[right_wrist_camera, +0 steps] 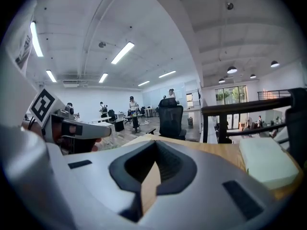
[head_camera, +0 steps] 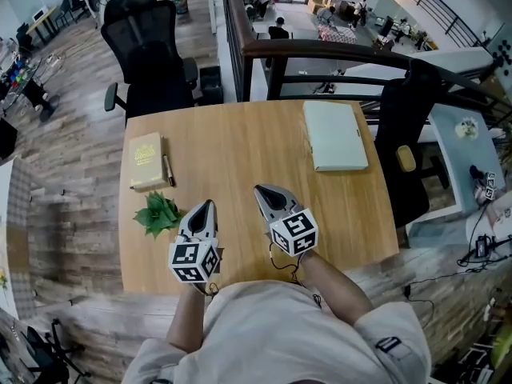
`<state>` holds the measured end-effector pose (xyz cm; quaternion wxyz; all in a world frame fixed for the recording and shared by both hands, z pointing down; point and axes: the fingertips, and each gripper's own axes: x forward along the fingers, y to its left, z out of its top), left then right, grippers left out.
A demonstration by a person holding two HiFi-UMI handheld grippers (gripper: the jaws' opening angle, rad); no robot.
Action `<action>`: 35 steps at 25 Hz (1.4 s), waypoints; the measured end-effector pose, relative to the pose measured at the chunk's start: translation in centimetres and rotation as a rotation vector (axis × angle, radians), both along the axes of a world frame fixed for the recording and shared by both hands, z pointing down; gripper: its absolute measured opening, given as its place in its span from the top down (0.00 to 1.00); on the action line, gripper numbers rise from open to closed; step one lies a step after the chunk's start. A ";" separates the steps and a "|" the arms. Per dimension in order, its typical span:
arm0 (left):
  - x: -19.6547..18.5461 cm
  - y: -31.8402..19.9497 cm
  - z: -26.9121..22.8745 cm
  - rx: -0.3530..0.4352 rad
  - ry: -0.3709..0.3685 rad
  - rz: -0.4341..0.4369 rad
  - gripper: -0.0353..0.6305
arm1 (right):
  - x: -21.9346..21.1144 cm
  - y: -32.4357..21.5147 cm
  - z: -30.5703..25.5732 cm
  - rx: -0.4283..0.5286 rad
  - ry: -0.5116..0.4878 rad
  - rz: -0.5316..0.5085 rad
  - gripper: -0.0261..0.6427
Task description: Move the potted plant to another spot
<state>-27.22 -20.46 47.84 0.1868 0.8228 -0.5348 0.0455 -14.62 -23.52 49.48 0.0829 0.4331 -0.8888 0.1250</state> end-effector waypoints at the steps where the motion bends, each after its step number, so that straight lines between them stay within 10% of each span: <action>1: -0.2 -0.1 -0.7 0.018 -0.006 -0.007 0.93 | 0.1 -0.2 -1.1 0.024 -0.001 0.008 0.95; 13: -1.9 -0.2 -5.5 0.141 -0.027 -0.063 0.93 | -0.3 -0.5 -8.1 0.210 0.011 0.021 0.95; 35: -2.2 0.3 -6.3 0.167 -0.056 -0.076 0.93 | -0.7 -0.1 -8.9 0.233 0.024 0.012 0.95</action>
